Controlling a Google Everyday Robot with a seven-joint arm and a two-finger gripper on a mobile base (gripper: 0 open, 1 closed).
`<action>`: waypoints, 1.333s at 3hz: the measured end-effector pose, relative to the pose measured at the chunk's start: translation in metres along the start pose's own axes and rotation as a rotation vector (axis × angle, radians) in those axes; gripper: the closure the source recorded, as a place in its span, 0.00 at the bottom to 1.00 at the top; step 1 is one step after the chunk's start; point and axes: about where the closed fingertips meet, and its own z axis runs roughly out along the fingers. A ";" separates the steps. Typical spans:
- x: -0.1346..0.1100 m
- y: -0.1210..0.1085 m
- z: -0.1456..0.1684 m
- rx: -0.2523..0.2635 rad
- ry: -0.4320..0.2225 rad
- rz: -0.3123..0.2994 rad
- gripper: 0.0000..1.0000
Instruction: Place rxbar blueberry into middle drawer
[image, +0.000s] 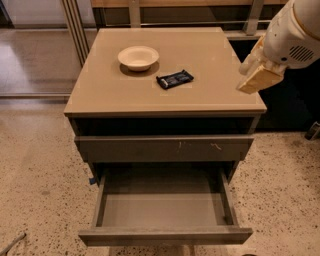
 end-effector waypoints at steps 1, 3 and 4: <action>-0.035 -0.050 0.031 0.060 -0.116 -0.025 0.83; -0.041 -0.062 0.038 0.080 -0.141 -0.025 1.00; -0.039 -0.072 0.058 0.077 -0.181 0.002 1.00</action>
Offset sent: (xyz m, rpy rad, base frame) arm 0.0662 0.0275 0.0010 0.0884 -0.0994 0.0423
